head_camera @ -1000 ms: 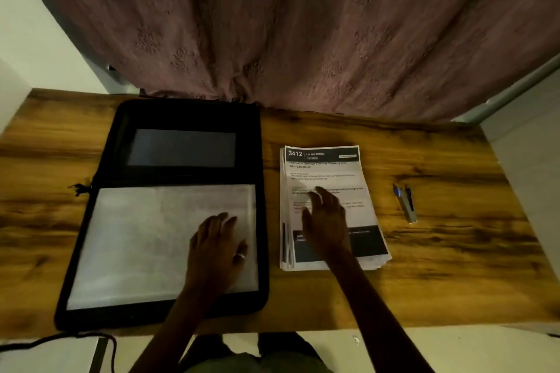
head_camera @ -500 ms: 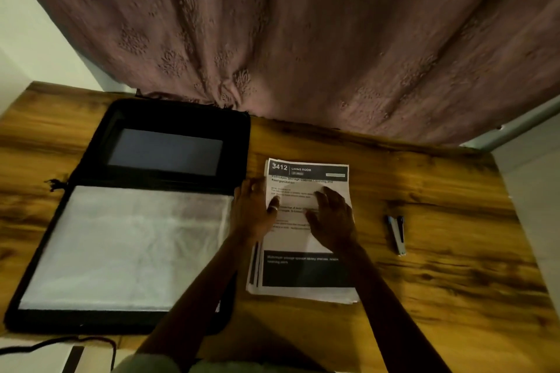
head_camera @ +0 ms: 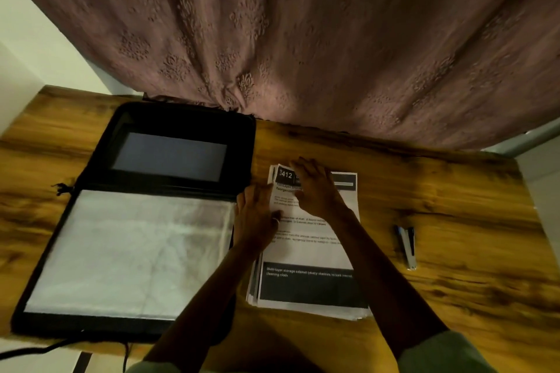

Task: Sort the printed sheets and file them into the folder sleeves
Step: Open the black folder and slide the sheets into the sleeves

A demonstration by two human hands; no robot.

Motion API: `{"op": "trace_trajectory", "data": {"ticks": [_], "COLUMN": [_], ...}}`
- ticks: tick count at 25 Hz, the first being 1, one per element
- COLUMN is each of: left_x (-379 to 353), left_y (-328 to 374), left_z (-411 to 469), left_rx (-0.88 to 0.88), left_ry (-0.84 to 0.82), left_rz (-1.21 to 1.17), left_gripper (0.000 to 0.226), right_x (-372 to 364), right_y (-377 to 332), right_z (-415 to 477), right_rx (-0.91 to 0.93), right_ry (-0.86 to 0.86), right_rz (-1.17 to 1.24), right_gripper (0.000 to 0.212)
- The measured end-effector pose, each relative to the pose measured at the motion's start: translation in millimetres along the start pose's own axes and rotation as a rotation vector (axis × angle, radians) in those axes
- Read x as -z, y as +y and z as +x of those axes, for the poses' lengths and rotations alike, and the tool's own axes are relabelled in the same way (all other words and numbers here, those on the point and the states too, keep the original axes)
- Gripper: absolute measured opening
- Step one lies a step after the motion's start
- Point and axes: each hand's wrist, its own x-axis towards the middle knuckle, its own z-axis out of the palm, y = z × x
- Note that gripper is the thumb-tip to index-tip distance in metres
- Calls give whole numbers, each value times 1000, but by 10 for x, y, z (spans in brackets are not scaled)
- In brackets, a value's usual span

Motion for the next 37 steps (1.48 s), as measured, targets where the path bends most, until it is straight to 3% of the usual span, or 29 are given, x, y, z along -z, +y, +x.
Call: {"op": "trace_trajectory", "data": {"ticks": [3,8,10,13,16,20,24,28,32,34,37], "left_x": [-20,6,11,118,280,496,774,932,848,804,780], "left_y": [-10,15,29,56,-9,-247,-444,-505,-498,-531,-594], "left_z": [-33,-33,-35,-8,-67,-270,-456,-530,-595,-653,-698], "left_rx": [-69,-158,-87,94,111,156,251,402,365,391,451], "left_ry": [19,39,26,-120,-220,-349,-341,-224,-368,-355,-366], "left_rz": [14,-6,-130,-405,-508,-622,-891,-1320,-1200,-1170,-1067], "left_gripper": [72,60,49,42,32,23,25,38,37,38,40], "right_x": [-16,142,264,506,789,1126,1418,1389,1031,710,325], "right_y": [25,61,99,85,63,-13,-3,141,253,341,511], "right_z": [72,110,122,96,28,-74,-190,-434,-782,-945,-1107], "right_rx": [31,44,91,134,79,75,-100,-426,-666,-738,-804], "right_ry": [8,184,178,137,88,186,297,351,343,319,232], "right_rz": [39,169,193,242,311,329,468,859,947,1081,1040], "right_gripper": [76,20,19,9,14,24,9,7,15,17,8]}}
